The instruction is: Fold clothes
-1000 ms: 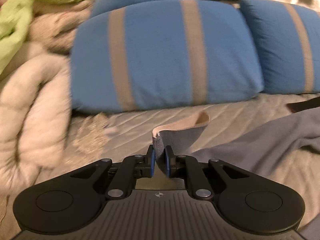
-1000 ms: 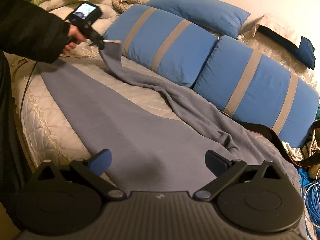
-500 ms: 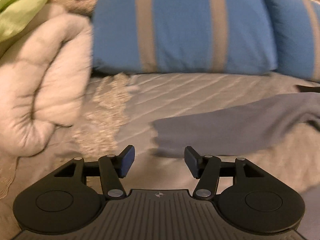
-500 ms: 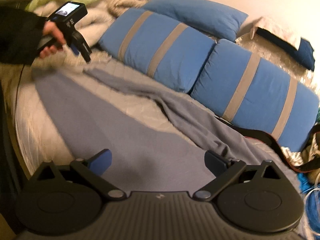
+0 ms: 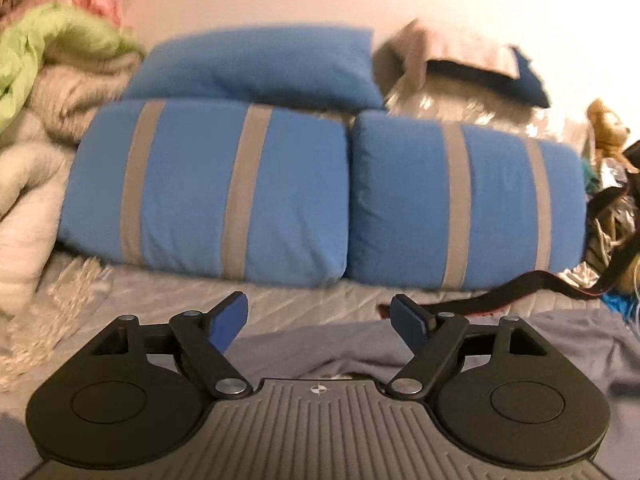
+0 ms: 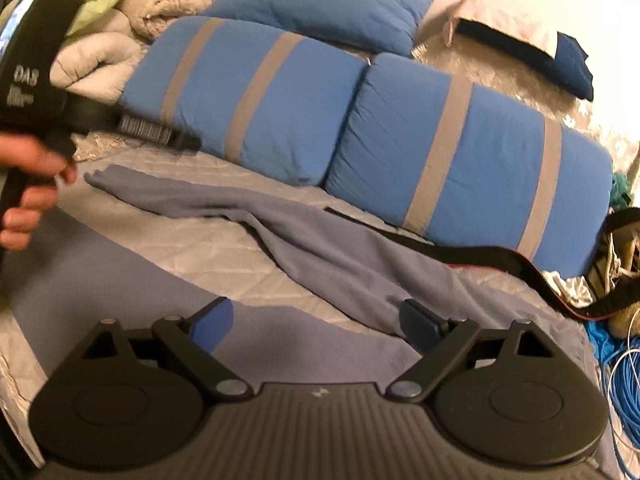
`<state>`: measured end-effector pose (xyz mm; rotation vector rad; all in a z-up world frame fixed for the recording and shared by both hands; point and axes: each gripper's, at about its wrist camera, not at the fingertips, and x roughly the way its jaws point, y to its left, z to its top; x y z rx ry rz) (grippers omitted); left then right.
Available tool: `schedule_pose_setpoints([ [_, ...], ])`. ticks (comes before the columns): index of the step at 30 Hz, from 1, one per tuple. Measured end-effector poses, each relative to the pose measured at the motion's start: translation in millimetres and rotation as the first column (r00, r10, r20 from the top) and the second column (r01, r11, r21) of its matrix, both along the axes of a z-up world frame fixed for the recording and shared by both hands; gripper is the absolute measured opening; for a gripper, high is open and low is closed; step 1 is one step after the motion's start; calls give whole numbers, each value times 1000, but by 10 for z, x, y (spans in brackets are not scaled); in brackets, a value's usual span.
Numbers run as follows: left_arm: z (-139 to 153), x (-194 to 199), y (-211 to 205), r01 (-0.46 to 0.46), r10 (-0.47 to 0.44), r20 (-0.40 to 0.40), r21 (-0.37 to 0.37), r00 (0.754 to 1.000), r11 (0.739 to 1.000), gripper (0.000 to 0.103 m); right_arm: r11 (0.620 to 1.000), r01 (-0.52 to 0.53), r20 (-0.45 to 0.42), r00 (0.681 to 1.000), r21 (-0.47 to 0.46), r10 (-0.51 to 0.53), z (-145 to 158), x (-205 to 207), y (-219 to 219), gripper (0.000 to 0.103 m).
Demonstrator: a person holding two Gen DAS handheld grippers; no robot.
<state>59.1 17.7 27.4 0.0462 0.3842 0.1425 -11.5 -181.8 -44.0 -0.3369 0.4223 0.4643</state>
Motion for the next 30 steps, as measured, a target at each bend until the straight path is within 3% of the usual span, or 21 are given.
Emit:
schedule_pose_setpoints([
  [3,-166,65,-101,39,-36,-45,70,998,997,78,1000,18,-8,1000,2,-18,14,23,-68,96],
  [5,-169,102,-104,18,-14,-65,69,998,997,78,1000,28,-8,1000,5,-27,74,28,-104,96],
  [12,-126,199,73,-39,34,-90,-56,995,998,78,998,60,-8,998,14,-59,285,46,-232,97],
  [17,-143,216,97,-46,40,-98,-52,994,998,78,996,82,-8,997,20,-82,435,59,-323,99],
  [20,-150,238,124,-43,33,-118,-87,992,995,78,995,94,-7,996,20,-94,517,62,-373,99],
  [24,-118,237,153,-42,26,-120,-126,992,991,78,996,90,2,996,1,-90,548,35,-389,100],
  [30,-54,206,118,-18,6,-100,-124,995,992,78,997,79,3,997,-18,-79,490,-28,-322,100],
])
